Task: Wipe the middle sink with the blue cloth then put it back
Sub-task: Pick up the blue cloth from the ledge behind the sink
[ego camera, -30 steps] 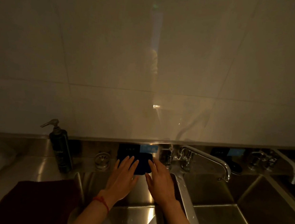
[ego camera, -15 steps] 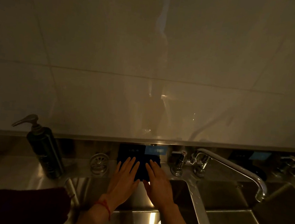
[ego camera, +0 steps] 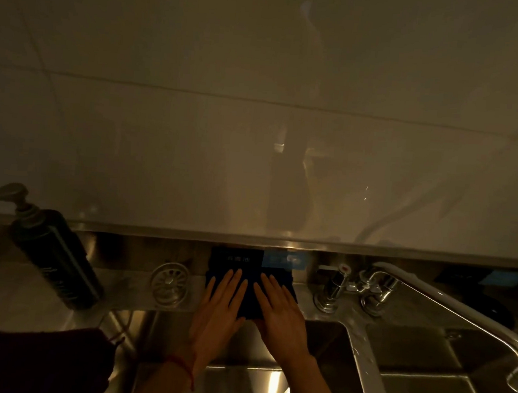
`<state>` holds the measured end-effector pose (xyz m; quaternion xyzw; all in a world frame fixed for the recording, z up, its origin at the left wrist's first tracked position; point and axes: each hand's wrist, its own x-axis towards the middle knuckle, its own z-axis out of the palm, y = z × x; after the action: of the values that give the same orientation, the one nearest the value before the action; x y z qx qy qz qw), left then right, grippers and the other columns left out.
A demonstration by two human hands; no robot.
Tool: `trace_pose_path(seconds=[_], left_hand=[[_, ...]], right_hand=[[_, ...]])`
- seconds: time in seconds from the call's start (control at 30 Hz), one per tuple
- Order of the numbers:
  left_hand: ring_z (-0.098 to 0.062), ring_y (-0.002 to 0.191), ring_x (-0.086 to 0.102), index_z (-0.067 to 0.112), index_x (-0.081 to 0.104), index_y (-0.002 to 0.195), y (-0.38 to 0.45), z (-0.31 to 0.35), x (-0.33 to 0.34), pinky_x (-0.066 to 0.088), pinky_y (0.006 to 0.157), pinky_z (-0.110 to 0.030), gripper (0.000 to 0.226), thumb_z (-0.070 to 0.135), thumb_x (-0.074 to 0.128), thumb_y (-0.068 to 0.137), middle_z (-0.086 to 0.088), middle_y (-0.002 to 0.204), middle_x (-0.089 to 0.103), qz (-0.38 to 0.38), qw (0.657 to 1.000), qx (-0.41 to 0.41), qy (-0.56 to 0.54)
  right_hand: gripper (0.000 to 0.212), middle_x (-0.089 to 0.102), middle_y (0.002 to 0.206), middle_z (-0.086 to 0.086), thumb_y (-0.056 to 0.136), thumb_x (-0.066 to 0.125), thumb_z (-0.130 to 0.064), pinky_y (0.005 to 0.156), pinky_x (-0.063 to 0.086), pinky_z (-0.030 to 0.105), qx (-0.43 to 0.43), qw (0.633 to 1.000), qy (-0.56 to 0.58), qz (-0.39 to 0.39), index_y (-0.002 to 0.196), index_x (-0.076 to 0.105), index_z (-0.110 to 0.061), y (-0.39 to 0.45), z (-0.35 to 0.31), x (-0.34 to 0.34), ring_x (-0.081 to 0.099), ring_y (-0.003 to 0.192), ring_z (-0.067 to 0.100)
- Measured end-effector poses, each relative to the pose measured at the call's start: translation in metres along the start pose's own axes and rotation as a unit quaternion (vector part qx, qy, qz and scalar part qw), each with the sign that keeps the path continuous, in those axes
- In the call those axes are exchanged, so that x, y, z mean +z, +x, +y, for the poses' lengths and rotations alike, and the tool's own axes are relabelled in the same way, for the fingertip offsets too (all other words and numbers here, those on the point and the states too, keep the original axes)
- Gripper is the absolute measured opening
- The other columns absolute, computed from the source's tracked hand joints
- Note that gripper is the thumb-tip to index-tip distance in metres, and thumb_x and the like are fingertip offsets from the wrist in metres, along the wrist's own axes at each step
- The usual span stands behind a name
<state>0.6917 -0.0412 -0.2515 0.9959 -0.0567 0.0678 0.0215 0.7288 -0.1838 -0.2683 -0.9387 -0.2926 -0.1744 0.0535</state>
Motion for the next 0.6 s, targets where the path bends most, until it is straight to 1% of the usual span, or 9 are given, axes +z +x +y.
trace_pose_path(seconds=[0.03, 0.07, 0.17, 0.23, 0.37, 0.5, 0.53, 0.57, 0.6], left_hand=[[-0.025, 0.102, 0.070, 0.010, 0.077, 0.103, 0.000, 0.001, -0.001, 0.017, 0.108, -0.036, 0.079, 0.043, 0.096, 0.033, -0.011, 0.112, 0.072, -0.008, 1.000, -0.007, -0.004], [-0.025, 0.102, 0.070, 0.010, 0.076, 0.103, 0.001, 0.001, -0.001, 0.010, 0.108, -0.036, 0.079, 0.043, 0.095, 0.034, -0.011, 0.112, 0.072, -0.016, 1.000, -0.012, -0.009], [-0.026, 0.103, 0.070, 0.009, 0.076, 0.104, 0.000, 0.002, -0.001, 0.002, 0.113, -0.036, 0.079, 0.043, 0.095, 0.035, -0.012, 0.113, 0.072, -0.033, 0.999, -0.011, 0.000], [-0.026, 0.103, 0.070, 0.010, 0.076, 0.104, 0.000, 0.001, -0.001, 0.000, 0.114, -0.036, 0.078, 0.045, 0.095, 0.037, -0.011, 0.113, 0.072, -0.033, 0.999, -0.008, 0.003], [-0.026, 0.102, 0.071, 0.009, 0.076, 0.103, 0.000, 0.001, 0.002, 0.008, 0.108, -0.036, 0.075, 0.047, 0.093, 0.041, -0.011, 0.112, 0.072, -0.020, 1.000, -0.011, -0.010], [-0.026, 0.100, 0.071, 0.009, 0.077, 0.101, 0.004, 0.000, 0.011, 0.011, 0.107, -0.036, 0.075, 0.044, 0.095, 0.037, -0.012, 0.109, 0.073, 0.042, 0.999, -0.009, 0.018], [-0.026, 0.099, 0.072, 0.009, 0.077, 0.100, 0.005, 0.000, 0.014, 0.015, 0.107, -0.036, 0.075, 0.042, 0.095, 0.036, -0.012, 0.108, 0.073, 0.061, 0.998, -0.002, 0.024], [-0.025, 0.098, 0.072, 0.009, 0.077, 0.099, 0.007, -0.001, 0.015, 0.025, 0.107, -0.037, 0.075, 0.041, 0.096, 0.034, -0.012, 0.108, 0.074, 0.074, 0.997, 0.006, 0.026], [-0.025, 0.097, 0.072, 0.009, 0.077, 0.098, 0.009, 0.000, 0.016, 0.038, 0.103, -0.040, 0.076, 0.041, 0.096, 0.032, -0.011, 0.106, 0.074, 0.081, 0.996, 0.013, 0.027]], right_hand=[[0.070, 0.067, 0.114, 0.004, 0.043, 0.092, -0.034, 0.084, 0.053, 0.033, -0.004, 1.000, 0.001, 0.004, 0.106, 0.070, -0.016, 0.000, 0.001, 0.001, 0.063, 0.106, 0.018], [0.069, 0.067, 0.114, 0.004, 0.043, 0.092, -0.034, 0.084, 0.053, 0.033, -0.009, 1.000, 0.002, 0.009, 0.106, 0.070, -0.016, 0.000, 0.003, 0.002, 0.063, 0.106, 0.018], [0.067, 0.068, 0.113, 0.004, 0.043, 0.092, -0.033, 0.082, 0.054, 0.032, -0.029, 0.999, 0.010, 0.023, 0.104, 0.071, -0.016, 0.001, 0.007, 0.003, 0.064, 0.104, 0.018], [0.066, 0.069, 0.111, 0.004, 0.041, 0.093, -0.031, 0.079, 0.055, 0.031, -0.039, 0.999, 0.017, 0.028, 0.102, 0.071, -0.017, 0.002, 0.010, 0.003, 0.065, 0.102, 0.017], [0.062, 0.071, 0.106, 0.002, 0.039, 0.093, -0.027, 0.073, 0.056, 0.028, -0.040, 0.998, 0.032, 0.030, 0.096, 0.073, -0.017, 0.005, 0.012, 0.002, 0.067, 0.097, 0.017], [0.060, 0.072, 0.101, 0.002, 0.037, 0.094, -0.028, 0.069, 0.056, 0.026, -0.034, 0.998, 0.033, 0.039, 0.093, 0.074, -0.016, 0.006, 0.007, 0.003, 0.068, 0.093, 0.016], [0.060, 0.073, 0.100, 0.002, 0.037, 0.094, -0.028, 0.069, 0.056, 0.025, -0.032, 0.998, 0.035, 0.043, 0.092, 0.074, -0.016, 0.006, 0.006, 0.002, 0.068, 0.092, 0.016], [0.059, 0.073, 0.099, 0.001, 0.036, 0.094, -0.028, 0.069, 0.056, 0.025, -0.031, 0.998, 0.037, 0.047, 0.091, 0.075, -0.016, 0.006, 0.005, 0.002, 0.069, 0.091, 0.016], [0.059, 0.073, 0.097, 0.001, 0.036, 0.094, -0.028, 0.068, 0.056, 0.025, -0.029, 0.997, 0.039, 0.052, 0.090, 0.075, -0.015, 0.006, 0.005, 0.001, 0.069, 0.090, 0.015]])
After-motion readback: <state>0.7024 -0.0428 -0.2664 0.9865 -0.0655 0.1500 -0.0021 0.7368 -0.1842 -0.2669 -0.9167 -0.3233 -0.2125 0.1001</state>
